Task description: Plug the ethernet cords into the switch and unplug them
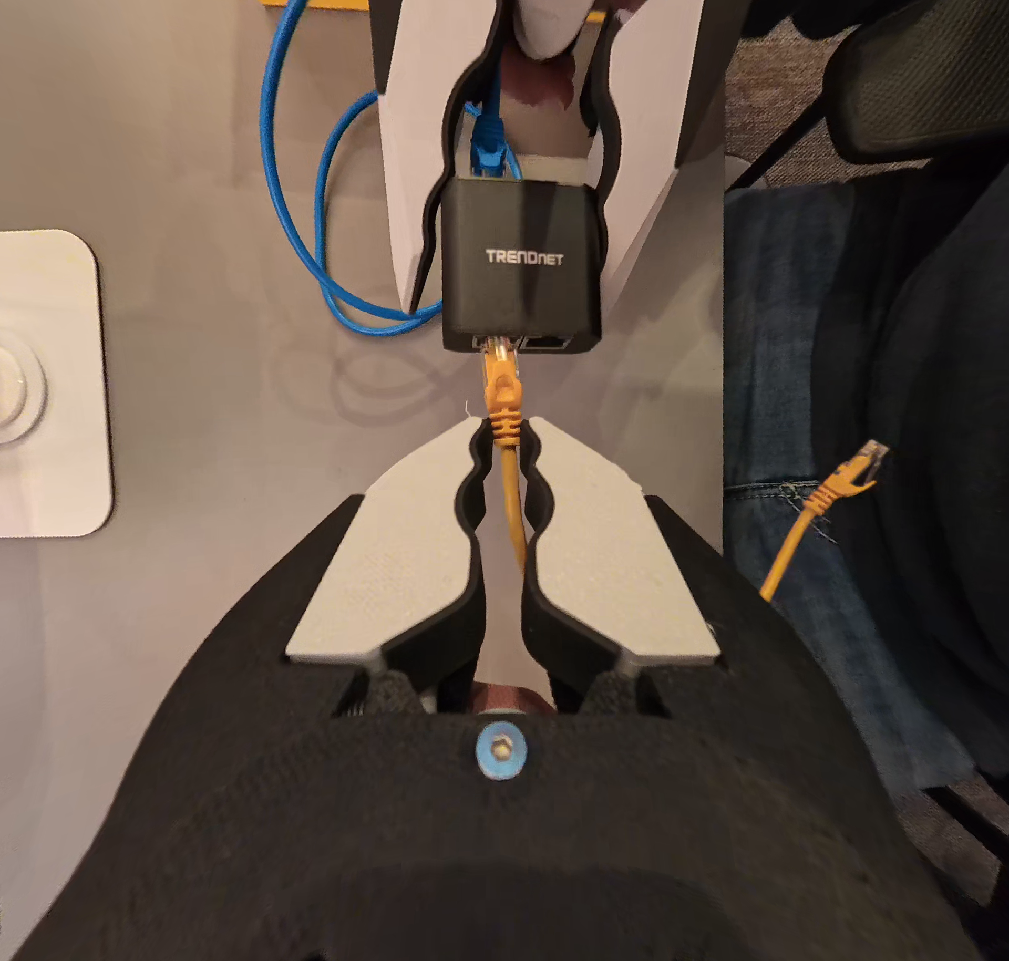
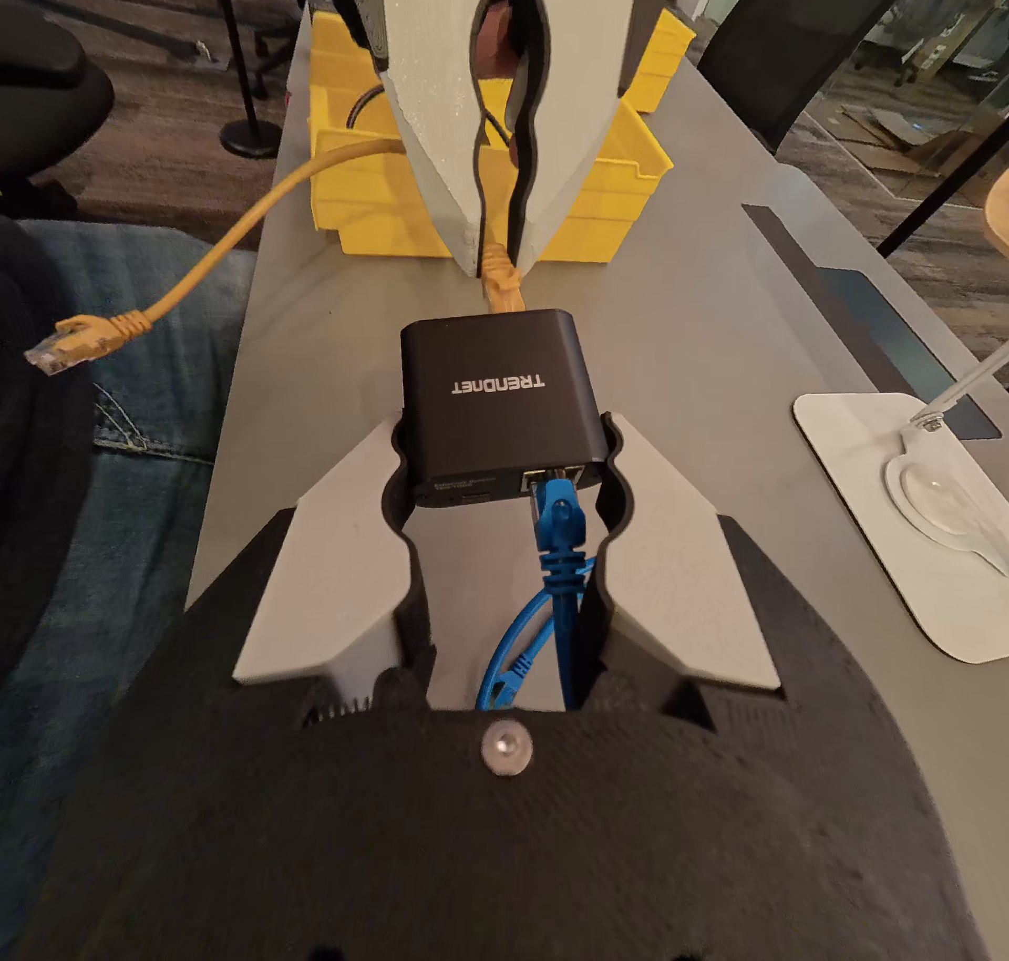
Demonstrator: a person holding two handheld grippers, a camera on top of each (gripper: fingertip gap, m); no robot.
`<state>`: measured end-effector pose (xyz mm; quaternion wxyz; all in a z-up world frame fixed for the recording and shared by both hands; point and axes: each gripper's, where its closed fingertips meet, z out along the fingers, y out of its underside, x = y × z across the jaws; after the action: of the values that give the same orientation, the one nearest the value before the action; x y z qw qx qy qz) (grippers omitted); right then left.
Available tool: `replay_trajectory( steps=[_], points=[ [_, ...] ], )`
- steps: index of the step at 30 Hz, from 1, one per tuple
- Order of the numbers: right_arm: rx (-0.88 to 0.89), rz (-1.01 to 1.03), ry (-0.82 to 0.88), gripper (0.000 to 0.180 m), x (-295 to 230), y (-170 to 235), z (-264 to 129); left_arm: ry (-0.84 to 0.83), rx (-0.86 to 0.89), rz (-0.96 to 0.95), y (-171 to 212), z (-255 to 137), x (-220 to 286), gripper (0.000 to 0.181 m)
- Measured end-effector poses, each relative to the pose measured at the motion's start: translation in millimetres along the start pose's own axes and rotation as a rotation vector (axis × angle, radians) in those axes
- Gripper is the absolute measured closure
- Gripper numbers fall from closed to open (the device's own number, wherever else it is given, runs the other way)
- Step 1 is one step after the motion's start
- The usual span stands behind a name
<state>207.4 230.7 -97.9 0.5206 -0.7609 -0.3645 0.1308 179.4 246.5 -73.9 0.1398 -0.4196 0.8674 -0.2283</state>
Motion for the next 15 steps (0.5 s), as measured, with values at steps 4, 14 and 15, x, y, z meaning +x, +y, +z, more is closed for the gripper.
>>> replay_trajectory(
  steps=[4, 14, 15],
  points=[
    [-0.006, -0.003, 0.001, 0.115, -0.1, -1.3, -1.2, -0.018, 0.011, 0.006, -3.7, 1.0, -2.2, 0.172],
    [-0.075, -0.019, 0.022, 0.115, 4.0, 2.5, 5.2, -0.091, -0.033, -0.001, 3.5, 9.0, -9.9, 0.172],
    [-0.069, -0.01, 0.038, 0.115, 6.2, 2.4, 5.4, -0.119, -0.027, 0.004, 2.7, 7.9, -13.0, 0.171]
  ],
)
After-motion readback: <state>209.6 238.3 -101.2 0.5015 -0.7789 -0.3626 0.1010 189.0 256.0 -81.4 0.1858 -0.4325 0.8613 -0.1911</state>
